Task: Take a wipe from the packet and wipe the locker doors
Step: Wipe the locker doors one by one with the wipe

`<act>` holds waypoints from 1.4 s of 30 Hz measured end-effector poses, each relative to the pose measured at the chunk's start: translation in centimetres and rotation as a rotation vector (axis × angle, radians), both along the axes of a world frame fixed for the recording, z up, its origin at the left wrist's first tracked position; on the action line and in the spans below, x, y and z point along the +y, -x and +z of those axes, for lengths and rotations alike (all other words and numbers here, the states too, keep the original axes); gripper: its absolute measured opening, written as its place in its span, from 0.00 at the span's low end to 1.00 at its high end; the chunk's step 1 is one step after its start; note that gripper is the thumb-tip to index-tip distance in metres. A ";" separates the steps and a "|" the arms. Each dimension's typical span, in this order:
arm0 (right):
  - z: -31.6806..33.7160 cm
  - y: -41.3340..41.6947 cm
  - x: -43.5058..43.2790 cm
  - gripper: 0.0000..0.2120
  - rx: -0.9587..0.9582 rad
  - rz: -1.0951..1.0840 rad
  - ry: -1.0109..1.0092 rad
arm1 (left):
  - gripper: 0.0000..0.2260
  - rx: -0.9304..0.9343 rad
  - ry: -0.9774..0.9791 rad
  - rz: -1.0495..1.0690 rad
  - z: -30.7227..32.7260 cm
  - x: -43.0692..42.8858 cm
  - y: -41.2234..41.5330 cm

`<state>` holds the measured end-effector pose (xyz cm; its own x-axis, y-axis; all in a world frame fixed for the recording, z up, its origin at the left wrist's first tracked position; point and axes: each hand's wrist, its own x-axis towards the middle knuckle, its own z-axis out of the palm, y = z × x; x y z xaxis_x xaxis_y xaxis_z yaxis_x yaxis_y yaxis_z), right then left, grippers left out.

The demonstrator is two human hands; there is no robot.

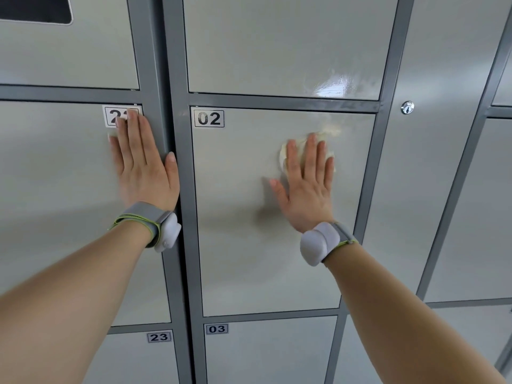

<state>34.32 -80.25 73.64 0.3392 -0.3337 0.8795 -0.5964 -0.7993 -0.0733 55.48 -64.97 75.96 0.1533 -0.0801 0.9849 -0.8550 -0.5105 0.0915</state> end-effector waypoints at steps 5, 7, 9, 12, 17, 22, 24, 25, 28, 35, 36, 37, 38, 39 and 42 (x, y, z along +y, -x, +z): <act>3.1 0.6 -1.1 0.37 -0.176 -0.030 -0.147 | 0.28 -0.017 0.004 0.010 0.0 -0.1 -0.3; 2.8 0.3 -0.7 0.37 -0.205 -0.007 -0.173 | 0.28 -0.024 0.003 0.009 -0.1 -0.1 -0.4; 1.4 -0.2 0.1 0.37 -0.157 0.008 -0.156 | 0.28 -0.026 0.000 0.008 -0.1 -0.1 -0.3; -1.2 -0.2 0.8 0.36 -0.027 0.009 -0.101 | 0.28 -0.022 -0.001 0.000 -0.1 -0.1 -0.3; -0.5 1.1 -0.8 0.35 -0.025 -0.022 -0.066 | 0.28 -0.021 0.004 0.005 -0.2 -0.1 -0.4; 2.7 2.2 -2.3 0.37 -0.128 -0.052 -0.163 | 0.28 -0.019 0.004 0.007 -0.2 -0.1 -0.5; 2.5 2.1 -2.1 0.37 -0.125 -0.041 -0.166 | 0.28 -0.022 0.007 0.011 -0.2 -0.2 -0.6; 1.8 2.1 -1.9 0.37 -0.105 -0.038 -0.163 | 0.28 -0.022 0.009 0.010 -0.2 -0.2 -0.6; -1.0 2.1 -1.2 0.37 -0.025 -0.037 -0.149 | 0.28 -0.025 0.011 0.008 -0.2 -0.2 -0.5; 0.3 2.8 -2.3 0.38 -0.070 -0.080 -0.151 | 0.28 -0.033 0.019 0.008 -0.2 -0.3 -0.5; 1.3 3.0 -2.7 0.38 -0.101 -0.083 -0.160 | 0.28 -0.029 0.016 0.002 -0.2 -0.2 -0.5; 2.3 3.2 -3.0 0.38 -0.122 -0.080 -0.169 | 0.28 -0.026 0.012 -0.001 -0.2 -0.2 -0.5; 2.9 3.4 -3.2 0.39 -0.133 -0.072 -0.174 | 0.28 -0.024 0.009 0.000 -0.2 -0.2 -0.5; 3.2 3.5 -3.4 0.38 -0.135 -0.065 -0.172 | 0.28 -0.023 0.007 0.002 -0.2 -0.1 -0.5; 1.6 3.6 -3.3 0.37 -0.110 -0.049 -0.158 | 0.28 -0.022 0.006 0.006 -0.1 -0.1 -0.5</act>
<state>30.69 -83.53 75.20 0.2238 -0.4839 0.8460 -0.6155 -0.7432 -0.2623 55.99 -65.12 75.82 0.1317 -0.0735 0.9886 -0.8539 -0.5149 0.0755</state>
